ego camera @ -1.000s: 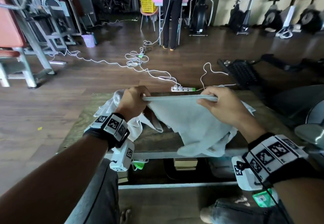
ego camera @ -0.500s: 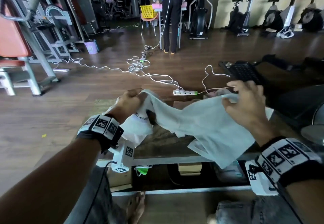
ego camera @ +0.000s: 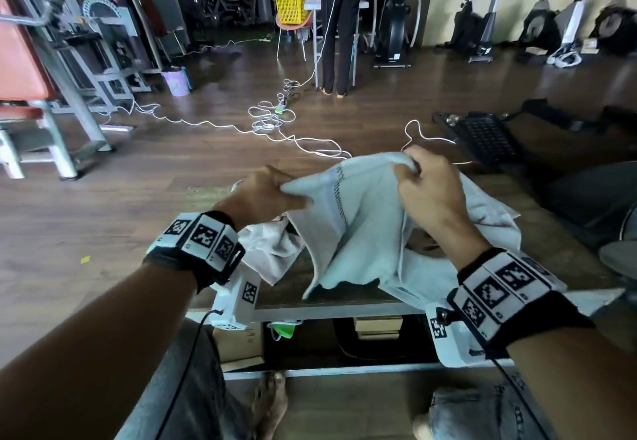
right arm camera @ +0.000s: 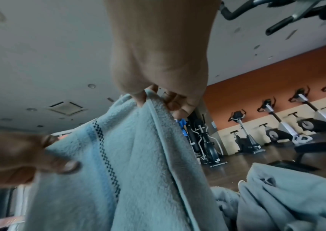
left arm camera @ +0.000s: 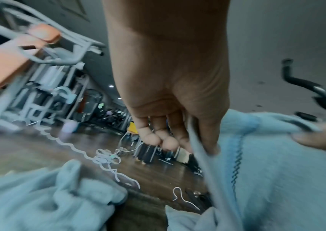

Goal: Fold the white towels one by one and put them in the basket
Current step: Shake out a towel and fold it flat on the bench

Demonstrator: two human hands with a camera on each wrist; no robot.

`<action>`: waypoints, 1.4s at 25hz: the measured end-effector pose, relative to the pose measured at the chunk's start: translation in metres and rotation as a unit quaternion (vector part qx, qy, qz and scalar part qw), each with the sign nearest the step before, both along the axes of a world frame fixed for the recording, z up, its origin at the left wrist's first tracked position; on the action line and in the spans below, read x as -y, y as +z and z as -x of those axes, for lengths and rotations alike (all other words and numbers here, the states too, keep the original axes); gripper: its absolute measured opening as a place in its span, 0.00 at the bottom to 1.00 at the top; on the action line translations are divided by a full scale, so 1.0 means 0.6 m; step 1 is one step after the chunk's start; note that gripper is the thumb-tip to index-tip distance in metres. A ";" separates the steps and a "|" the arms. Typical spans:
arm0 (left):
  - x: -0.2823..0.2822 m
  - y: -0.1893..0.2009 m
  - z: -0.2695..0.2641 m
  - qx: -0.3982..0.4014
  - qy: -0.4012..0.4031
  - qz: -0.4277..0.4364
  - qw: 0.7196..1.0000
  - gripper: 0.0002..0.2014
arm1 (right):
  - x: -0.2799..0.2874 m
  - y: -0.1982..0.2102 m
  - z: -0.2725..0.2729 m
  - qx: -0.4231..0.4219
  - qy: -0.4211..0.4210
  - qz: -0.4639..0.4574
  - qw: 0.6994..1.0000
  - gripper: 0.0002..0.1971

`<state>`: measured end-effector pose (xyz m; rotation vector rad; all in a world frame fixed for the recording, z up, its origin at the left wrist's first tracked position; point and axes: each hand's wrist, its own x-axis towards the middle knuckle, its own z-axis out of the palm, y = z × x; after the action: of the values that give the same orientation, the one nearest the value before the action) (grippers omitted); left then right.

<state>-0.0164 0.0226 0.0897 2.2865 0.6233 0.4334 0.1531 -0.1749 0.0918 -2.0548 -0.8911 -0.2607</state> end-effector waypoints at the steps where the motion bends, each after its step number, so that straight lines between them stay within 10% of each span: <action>1: -0.002 -0.006 0.011 0.029 0.024 0.052 0.998 0.03 | 0.005 -0.001 -0.005 -0.007 -0.013 0.006 1.000 0.08; 8: 0.070 -0.023 -0.036 0.143 -0.094 0.038 0.985 0.04 | -0.001 -0.050 0.033 -0.101 0.217 -0.016 0.971 0.15; 19: 0.023 -0.116 -0.020 0.040 0.002 -0.032 0.999 0.20 | 0.067 -0.067 -0.040 -0.087 0.012 -0.173 0.981 0.21; 26: 0.055 -0.183 -0.052 -0.059 -0.053 -0.065 0.995 0.06 | 0.112 -0.200 -0.069 -0.133 -0.011 0.236 0.962 0.21; 29: 0.074 -0.240 -0.069 -0.151 -0.150 -0.082 0.974 0.04 | 0.115 -0.262 -0.047 -0.021 0.015 0.269 0.963 0.05; 31: 0.082 -0.255 -0.074 -0.186 -0.161 -0.095 0.965 0.08 | 0.110 -0.275 -0.041 0.056 -0.002 0.333 0.941 0.18; 35: 0.073 -0.215 -0.072 -0.131 -0.127 -0.099 0.978 0.09 | 0.108 -0.226 -0.039 0.105 0.006 0.277 0.955 0.10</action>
<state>0.0267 -0.0210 -0.0391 2.5970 0.4195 0.0721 0.1767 -0.2395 -0.0436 -2.5694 -1.2106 -0.2435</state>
